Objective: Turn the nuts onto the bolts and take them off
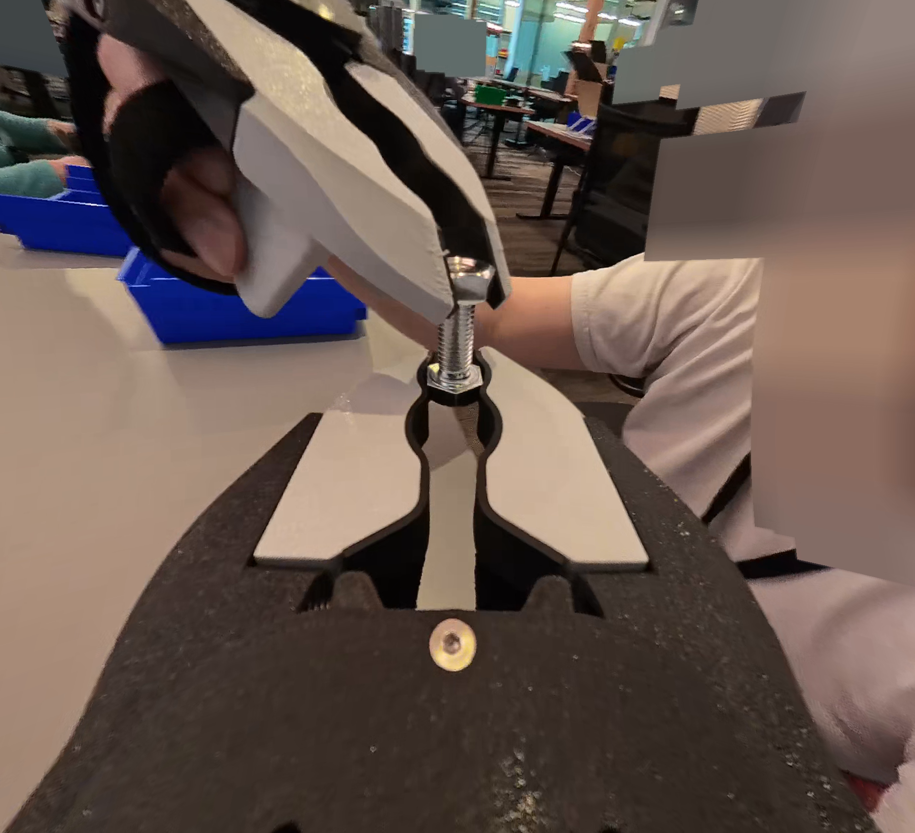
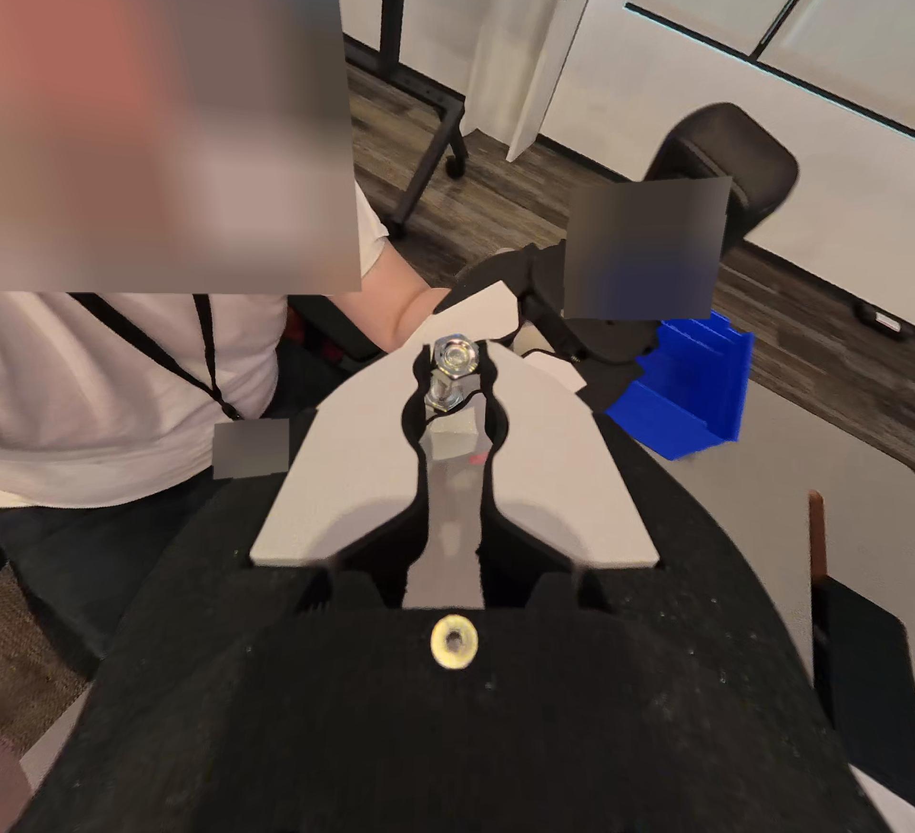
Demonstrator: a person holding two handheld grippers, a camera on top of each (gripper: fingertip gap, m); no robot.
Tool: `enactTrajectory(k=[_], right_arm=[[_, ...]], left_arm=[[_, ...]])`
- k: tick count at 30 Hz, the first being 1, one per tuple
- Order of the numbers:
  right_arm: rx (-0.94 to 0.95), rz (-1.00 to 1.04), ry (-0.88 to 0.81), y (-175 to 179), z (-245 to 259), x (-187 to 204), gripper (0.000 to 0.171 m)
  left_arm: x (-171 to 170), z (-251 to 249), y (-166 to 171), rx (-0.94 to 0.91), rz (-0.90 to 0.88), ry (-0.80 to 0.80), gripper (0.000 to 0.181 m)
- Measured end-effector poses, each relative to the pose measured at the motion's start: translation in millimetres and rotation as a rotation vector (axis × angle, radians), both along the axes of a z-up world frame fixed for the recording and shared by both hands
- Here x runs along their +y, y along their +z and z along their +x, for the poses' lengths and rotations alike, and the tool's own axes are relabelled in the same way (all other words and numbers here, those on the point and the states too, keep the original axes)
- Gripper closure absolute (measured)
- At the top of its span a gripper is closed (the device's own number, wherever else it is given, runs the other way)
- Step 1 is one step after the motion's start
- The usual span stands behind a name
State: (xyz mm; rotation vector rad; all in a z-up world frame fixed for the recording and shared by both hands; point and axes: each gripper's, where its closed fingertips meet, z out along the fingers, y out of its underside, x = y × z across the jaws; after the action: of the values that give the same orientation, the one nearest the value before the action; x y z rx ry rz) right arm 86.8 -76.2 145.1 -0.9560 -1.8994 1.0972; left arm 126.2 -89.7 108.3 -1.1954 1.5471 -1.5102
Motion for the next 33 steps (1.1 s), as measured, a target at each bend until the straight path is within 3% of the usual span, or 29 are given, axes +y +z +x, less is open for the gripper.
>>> enactTrajectory(k=[2, 4, 10, 13, 16, 19, 23, 26, 30, 33], right_arm=[[0.036, 0.011, -0.090, 2, -1, 13, 0.147], [0.083, 0.007, -0.242, 6, -3, 30, 0.120], [0.275, -0.037, -0.901, 21, 6, 92, 0.126], [0.327, 0.006, -1.090, 17, 6, 101, 0.126], [0.333, 0.025, -1.155, 11, -4, 104, 0.124], [0.362, -0.018, -1.142, 11, -14, 108, 0.131], [0.365, -0.093, -1.066, 12, -20, 106, 0.153], [0.335, -0.102, -0.998, 12, -19, 101, 0.154], [0.255, -0.054, -0.756, 11, -16, 79, 0.154], [0.198, -0.056, -0.488, 10, -12, 51, 0.154]], left_arm=[[15, 2, 2, -0.011, 0.023, 0.099, 0.167], [36, 2, 4, -0.020, 0.064, 0.242, 0.167], [123, -20, 9, -0.016, 0.299, 0.883, 0.167], [137, -29, 14, -0.036, 0.342, 1.024, 0.167], [144, -35, 15, -0.027, 0.406, 1.113, 0.167], [144, -35, 15, -0.016, 0.431, 1.126, 0.167], [140, -32, 15, -0.019, 0.420, 1.099, 0.167], [134, -29, 14, -0.010, 0.403, 1.027, 0.167], [105, -17, 11, -0.009, 0.327, 0.773, 0.167], [67, -11, 9, -0.016, 0.236, 0.497, 0.167]])
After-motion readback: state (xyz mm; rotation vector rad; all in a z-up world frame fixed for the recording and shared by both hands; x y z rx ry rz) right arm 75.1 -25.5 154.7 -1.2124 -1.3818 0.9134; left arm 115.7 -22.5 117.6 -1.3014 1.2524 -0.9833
